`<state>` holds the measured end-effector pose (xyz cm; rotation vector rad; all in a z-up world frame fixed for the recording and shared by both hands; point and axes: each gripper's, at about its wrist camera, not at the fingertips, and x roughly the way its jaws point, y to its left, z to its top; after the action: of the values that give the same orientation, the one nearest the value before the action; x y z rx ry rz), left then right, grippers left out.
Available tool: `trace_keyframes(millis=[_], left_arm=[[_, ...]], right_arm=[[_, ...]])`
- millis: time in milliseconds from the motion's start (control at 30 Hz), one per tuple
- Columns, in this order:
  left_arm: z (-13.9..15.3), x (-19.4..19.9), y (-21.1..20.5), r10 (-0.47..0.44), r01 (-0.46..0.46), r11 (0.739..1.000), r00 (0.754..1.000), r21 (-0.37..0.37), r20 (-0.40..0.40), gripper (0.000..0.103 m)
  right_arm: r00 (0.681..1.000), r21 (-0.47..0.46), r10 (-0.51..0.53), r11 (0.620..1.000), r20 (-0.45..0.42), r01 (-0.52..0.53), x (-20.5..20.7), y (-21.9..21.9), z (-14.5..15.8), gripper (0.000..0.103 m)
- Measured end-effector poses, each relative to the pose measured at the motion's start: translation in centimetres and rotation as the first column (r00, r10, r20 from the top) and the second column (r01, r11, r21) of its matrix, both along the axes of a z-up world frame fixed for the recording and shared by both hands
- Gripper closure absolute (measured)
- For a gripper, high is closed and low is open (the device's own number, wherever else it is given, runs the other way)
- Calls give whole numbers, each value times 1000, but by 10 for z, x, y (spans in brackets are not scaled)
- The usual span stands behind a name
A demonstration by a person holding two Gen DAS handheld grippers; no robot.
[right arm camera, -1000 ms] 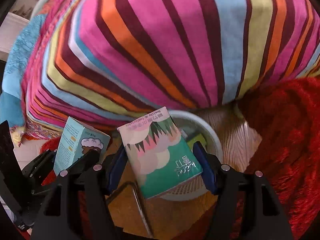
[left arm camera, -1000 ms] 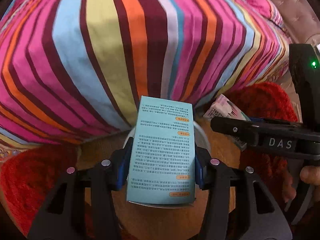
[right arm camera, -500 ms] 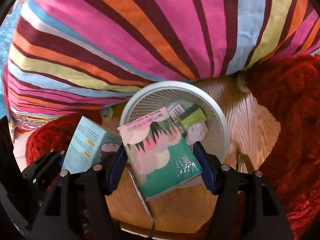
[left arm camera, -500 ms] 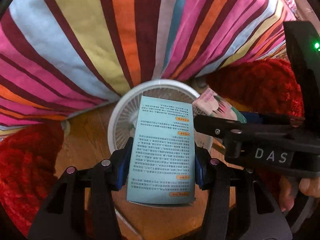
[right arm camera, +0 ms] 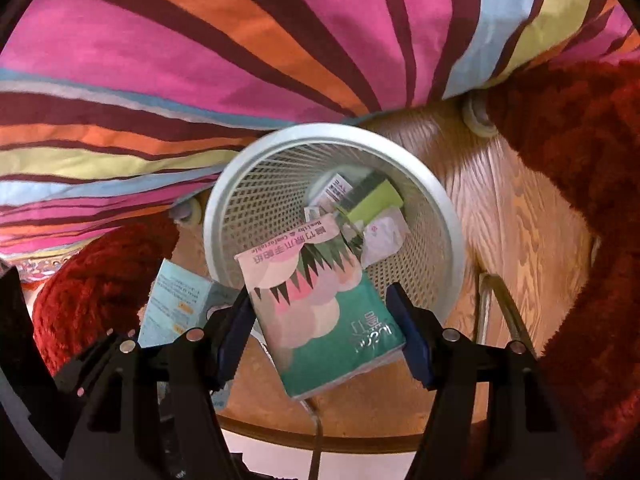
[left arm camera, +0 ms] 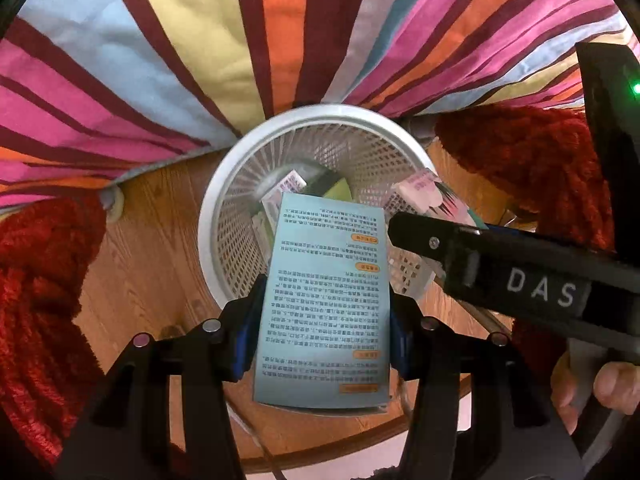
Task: Collect trash
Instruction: 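Open both tools over the wastebasket, dropping the teal box and tissue pack, then move both open tools back toward the yellow box and wrapper on the bed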
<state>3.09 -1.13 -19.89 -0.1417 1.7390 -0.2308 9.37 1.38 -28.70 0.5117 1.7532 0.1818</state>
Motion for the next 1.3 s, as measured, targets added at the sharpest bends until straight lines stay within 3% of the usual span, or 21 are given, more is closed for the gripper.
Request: trace_keyframes(millis=[433, 500, 567, 633, 667, 700, 1100, 1300], left_arm=[[-25, -1, 0, 40, -43, 999, 993, -25, -112, 48], [-31, -2, 2, 47, -51, 998, 991, -27, -128, 29], [-34, -2, 2, 52, -56, 998, 989, -24, -136, 23], [-35, -3, 1, 53, -58, 998, 989, -31, -141, 21], [-35, -3, 1, 50, -55, 998, 989, -26, -141, 20], [-35, -3, 1, 48, -51, 998, 989, -22, -140, 20], [-31, -4, 11, 88, -90, 996, 987, -4, -133, 20], [0, -4, 20, 122, -123, 992, 992, -15, -37, 20]], right_arm=[[995, -9, -15, 1000, -97, 14, 0, 0, -22, 40], [995, -11, -9, 1000, -97, 8, 1, 2, -23, 40], [995, -9, -10, 1000, -99, 9, 1, 3, -24, 39], [994, -21, -11, 1000, -107, 9, 1, 2, -26, 26], [994, -29, -17, 999, -109, 14, 1, 0, -26, 14], [994, -35, -27, 999, -108, 24, 1, -2, -25, 12], [992, -30, -73, 997, -104, 70, 1, -9, -23, 12], [993, -10, -116, 993, -15, 116, 1, -19, 2, 12]])
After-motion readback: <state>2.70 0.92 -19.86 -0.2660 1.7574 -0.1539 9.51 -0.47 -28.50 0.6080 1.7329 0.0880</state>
